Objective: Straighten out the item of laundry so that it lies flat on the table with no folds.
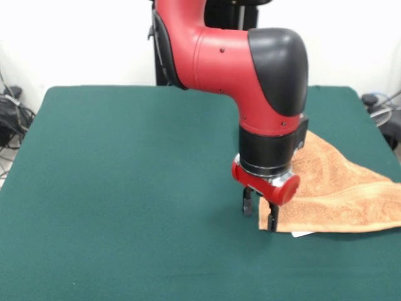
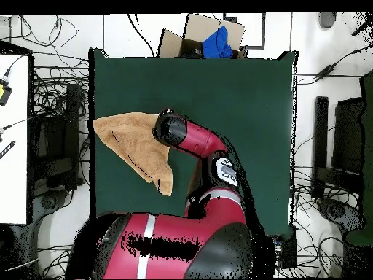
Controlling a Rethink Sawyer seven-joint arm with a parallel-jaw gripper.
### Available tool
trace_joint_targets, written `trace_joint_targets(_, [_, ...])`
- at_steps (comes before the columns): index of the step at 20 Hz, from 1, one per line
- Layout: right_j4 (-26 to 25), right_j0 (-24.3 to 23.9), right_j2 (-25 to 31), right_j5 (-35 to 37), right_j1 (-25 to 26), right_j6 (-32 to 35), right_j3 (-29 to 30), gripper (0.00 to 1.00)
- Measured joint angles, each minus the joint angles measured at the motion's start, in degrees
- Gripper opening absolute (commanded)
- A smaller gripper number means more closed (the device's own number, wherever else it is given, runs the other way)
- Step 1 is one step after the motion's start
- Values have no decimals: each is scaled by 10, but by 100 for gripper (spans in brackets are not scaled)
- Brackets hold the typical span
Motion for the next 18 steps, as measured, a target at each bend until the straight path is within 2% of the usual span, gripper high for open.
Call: trace_joint_targets(18, [0, -55, 58, 2, -2, 0, 7, 100])
